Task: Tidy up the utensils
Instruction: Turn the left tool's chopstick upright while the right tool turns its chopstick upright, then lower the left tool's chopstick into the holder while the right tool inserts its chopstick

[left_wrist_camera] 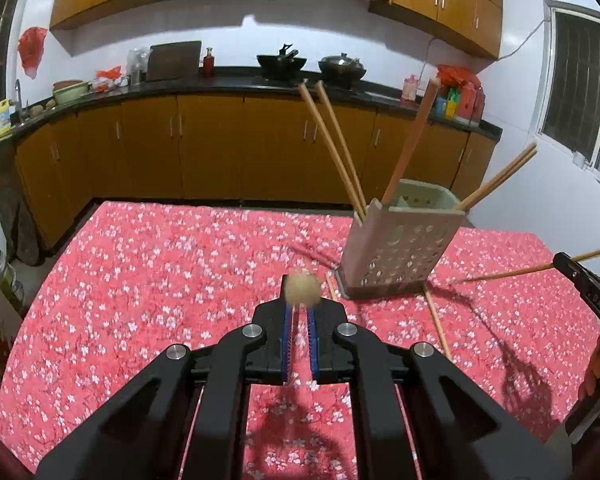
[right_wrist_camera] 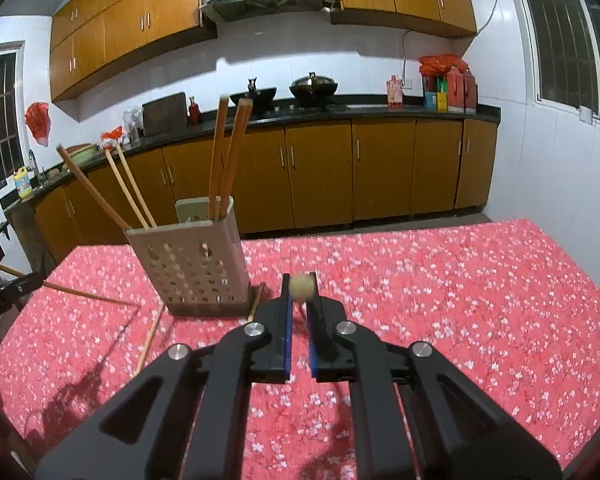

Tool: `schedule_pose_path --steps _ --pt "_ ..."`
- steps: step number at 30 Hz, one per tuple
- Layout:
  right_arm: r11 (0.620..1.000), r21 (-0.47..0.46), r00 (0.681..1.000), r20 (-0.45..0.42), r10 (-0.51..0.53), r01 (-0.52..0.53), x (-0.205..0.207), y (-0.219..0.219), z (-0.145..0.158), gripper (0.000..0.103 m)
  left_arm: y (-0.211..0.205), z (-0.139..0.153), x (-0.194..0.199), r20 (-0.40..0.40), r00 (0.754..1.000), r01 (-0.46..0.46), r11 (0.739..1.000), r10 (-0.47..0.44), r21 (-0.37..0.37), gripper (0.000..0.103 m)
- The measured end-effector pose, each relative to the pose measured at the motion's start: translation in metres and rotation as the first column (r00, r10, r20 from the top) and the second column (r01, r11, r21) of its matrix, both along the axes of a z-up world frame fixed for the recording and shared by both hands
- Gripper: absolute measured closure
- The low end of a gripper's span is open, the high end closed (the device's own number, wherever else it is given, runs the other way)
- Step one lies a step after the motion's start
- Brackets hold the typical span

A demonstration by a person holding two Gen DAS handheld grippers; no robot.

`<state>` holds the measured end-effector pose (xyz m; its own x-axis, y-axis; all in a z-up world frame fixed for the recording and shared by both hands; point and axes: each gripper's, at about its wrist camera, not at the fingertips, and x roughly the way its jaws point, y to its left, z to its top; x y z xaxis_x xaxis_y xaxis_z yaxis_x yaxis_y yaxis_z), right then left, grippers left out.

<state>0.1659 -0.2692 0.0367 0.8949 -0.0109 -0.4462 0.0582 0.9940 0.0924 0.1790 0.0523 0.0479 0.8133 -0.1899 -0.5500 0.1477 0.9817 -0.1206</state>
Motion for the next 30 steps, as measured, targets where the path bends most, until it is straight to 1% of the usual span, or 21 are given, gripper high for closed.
schedule_pose_path --steps 5,10,16,19,21,23,26,29,30 --pt "0.999 0.007 0.996 0.081 0.037 -0.038 -0.007 0.001 0.038 0.096 -0.003 0.03 -0.003 0.065 0.998 0.023 1.0 -0.022 -0.007 0.096" --pt "0.995 0.024 0.985 0.151 0.087 -0.092 -0.017 0.005 0.071 0.096 -0.012 0.057 -0.009 0.122 0.991 0.058 0.998 -0.056 -0.013 0.096" --pt "0.986 0.051 0.958 0.249 0.141 -0.158 -0.023 0.017 0.108 0.096 -0.033 0.082 -0.015 0.182 0.978 0.111 0.993 -0.101 -0.048 0.096" --pt "0.982 0.056 0.942 0.299 0.153 -0.178 -0.018 0.027 0.125 0.096 -0.048 0.099 -0.016 0.24 0.963 0.141 0.988 -0.121 -0.066 0.096" --pt "0.982 0.048 0.933 0.324 0.155 -0.18 -0.013 0.032 0.132 0.096 -0.055 0.111 -0.015 0.284 0.951 0.148 0.987 -0.123 -0.069 0.096" --pt "0.982 0.046 0.93 0.332 0.158 -0.184 -0.006 0.036 0.136 0.096 -0.064 0.121 -0.01 0.337 0.936 0.132 0.99 -0.106 -0.056 0.096" --pt "0.982 0.046 0.933 0.322 0.16 -0.184 0.01 0.041 0.136 0.096 -0.071 0.131 0.001 0.386 0.92 0.097 0.993 -0.065 -0.062 0.096" --pt "0.983 0.046 0.942 0.297 0.157 -0.178 0.029 0.044 0.13 0.096 -0.074 0.132 0.01 0.422 0.906 0.052 0.997 -0.022 -0.059 0.096" --pt "0.983 0.05 0.947 0.282 0.154 -0.175 0.037 0.045 0.126 0.096 -0.075 0.13 0.015 0.425 0.905 0.041 0.997 -0.012 -0.058 0.096"
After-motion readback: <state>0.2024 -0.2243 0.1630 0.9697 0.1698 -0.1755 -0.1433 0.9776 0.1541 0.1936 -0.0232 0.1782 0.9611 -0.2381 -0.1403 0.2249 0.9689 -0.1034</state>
